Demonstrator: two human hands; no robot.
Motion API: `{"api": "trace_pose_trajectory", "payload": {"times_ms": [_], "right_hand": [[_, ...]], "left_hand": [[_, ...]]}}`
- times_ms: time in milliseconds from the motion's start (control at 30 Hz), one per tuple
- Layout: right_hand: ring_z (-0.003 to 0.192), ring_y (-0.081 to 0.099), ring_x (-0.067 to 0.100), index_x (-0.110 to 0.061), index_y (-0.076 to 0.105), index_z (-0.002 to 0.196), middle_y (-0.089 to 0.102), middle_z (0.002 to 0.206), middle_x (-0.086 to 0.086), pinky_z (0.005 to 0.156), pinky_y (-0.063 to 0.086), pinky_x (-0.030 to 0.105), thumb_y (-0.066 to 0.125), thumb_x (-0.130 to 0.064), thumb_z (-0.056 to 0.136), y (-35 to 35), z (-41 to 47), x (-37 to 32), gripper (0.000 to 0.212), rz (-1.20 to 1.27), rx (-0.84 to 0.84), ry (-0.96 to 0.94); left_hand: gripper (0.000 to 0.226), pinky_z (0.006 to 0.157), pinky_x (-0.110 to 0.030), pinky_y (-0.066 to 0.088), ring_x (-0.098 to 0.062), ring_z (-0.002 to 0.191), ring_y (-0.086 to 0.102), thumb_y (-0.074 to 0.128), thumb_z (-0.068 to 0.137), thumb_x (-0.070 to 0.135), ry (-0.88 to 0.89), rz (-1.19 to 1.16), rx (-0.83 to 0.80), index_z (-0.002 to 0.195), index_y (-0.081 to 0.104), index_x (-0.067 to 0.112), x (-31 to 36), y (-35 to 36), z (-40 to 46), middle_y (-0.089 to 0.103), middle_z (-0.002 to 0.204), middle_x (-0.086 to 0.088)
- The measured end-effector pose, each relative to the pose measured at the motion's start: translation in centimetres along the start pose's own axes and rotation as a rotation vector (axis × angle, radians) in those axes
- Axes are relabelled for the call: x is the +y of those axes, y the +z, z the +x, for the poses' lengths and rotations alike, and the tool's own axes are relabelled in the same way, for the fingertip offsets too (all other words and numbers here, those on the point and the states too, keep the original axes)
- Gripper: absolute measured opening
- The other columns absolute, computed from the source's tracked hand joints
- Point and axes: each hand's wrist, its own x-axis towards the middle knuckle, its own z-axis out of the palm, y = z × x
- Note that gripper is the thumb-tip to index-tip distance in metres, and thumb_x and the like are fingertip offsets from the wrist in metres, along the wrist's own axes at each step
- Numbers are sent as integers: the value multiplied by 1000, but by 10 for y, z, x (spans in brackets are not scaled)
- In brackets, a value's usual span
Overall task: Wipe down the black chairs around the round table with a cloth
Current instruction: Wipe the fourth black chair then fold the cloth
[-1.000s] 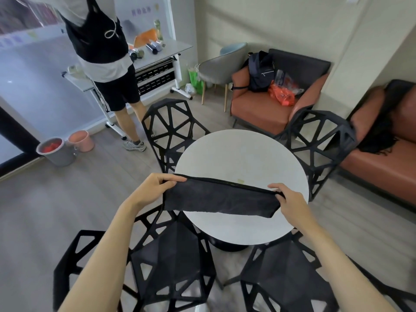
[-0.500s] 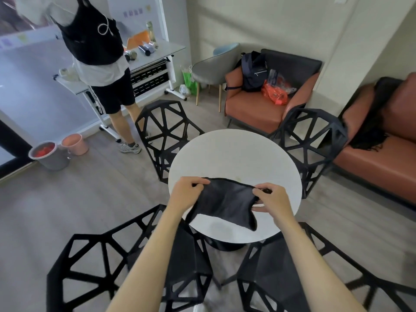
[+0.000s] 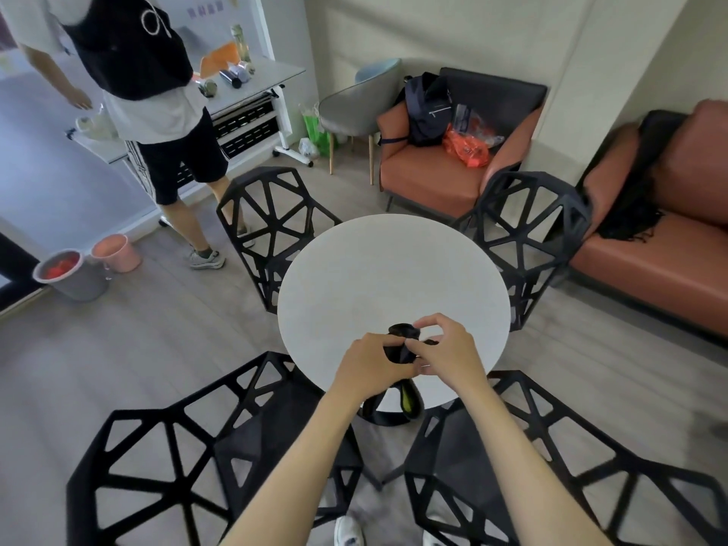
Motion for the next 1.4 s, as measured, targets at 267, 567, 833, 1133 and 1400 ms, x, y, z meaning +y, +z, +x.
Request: {"api": "trace_pose_trajectory", "payload": {"times_ms": [267, 567, 833, 1133, 1400], "right_hand": [[78, 73, 6, -35, 66, 103, 77, 83, -6, 75, 58, 30, 77, -18, 85, -18, 1, 13, 26, -24, -26, -70], [97, 76, 22, -14, 65, 122, 79, 99, 9, 100, 54, 43, 57, -33, 104, -62, 7, 69, 28, 405, -57, 260], [124, 64, 29, -25, 55, 135, 71, 129, 10, 113, 39, 61, 53, -75, 91, -19, 3, 125, 67, 781, -467, 602], [114, 68, 32, -30, 39, 151, 66, 130, 13, 81, 60, 42, 75, -8, 90, -5, 28, 97, 74, 1086, -86, 479], [112, 69, 24, -58, -6, 155, 54, 143, -3, 74, 63, 39, 72, 4, 90, 22, 42, 103, 119, 577, -195, 465]], "left_hand": [[30, 79, -30, 58, -5, 89, 69, 73, 86, 38, 34, 119, 142, 116, 76, 43, 18, 29, 2, 78, 93, 15], [18, 68, -12, 43, -5, 86, 65, 54, 105, 20, -2, -61, 144, 104, 71, 25, 20, 20, 17, 70, 88, 16], [17, 78, -35, 61, -18, 93, 66, 48, 104, 4, -150, -631, 208, 100, 63, 11, 32, 17, 15, 70, 88, 3], [59, 85, -45, 62, -27, 90, 63, 57, 96, -6, -230, -865, 223, 137, 56, 37, -7, 2, 7, 54, 89, -14], [43, 86, -39, 62, -31, 104, 66, 47, 96, -13, -480, -863, 145, 120, 74, 10, -73, 16, 35, 60, 137, -27]]}}
